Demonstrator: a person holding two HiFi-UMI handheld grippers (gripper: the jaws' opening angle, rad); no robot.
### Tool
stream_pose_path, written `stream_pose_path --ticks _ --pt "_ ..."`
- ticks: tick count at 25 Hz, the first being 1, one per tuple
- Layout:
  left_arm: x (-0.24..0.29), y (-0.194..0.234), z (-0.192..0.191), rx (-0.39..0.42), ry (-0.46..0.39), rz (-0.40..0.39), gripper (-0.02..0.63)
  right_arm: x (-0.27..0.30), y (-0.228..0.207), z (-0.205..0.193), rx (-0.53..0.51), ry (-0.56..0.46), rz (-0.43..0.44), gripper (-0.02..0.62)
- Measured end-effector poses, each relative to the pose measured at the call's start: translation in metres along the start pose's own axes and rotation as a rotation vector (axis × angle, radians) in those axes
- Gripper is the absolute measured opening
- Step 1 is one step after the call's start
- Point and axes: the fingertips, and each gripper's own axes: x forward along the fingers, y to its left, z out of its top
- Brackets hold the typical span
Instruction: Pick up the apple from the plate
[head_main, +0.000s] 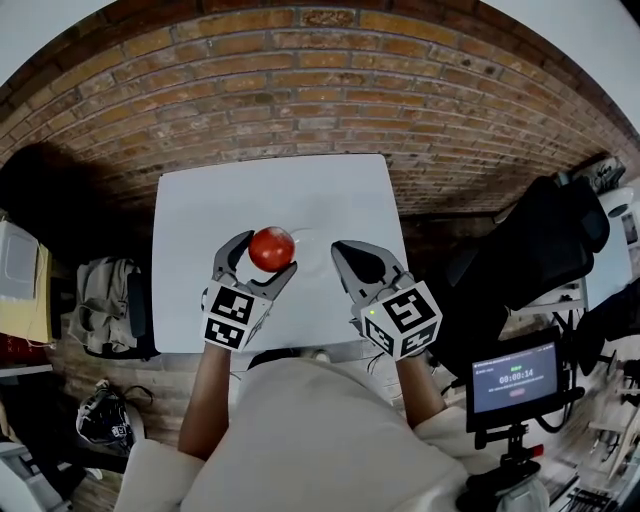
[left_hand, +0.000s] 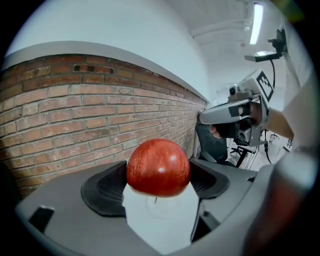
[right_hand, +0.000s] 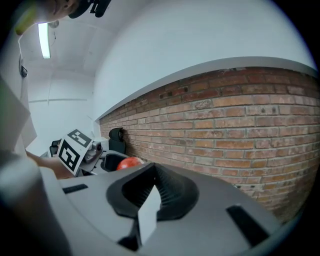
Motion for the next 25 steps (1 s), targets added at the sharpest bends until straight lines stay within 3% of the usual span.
stream_pose_path --ticks 10,25 --pt "-0.011 0.003 0.02 0.002 -0.071 0.014 0.38 0.0 0.001 0.014 -0.067 -0.019 -0.023 0.002" --pt "-0.026 0.004 0.045 -0.022 -0.157 0.01 0.38 -0.002 0.005 0.03 -0.075 -0.044 -0.015 0.001"
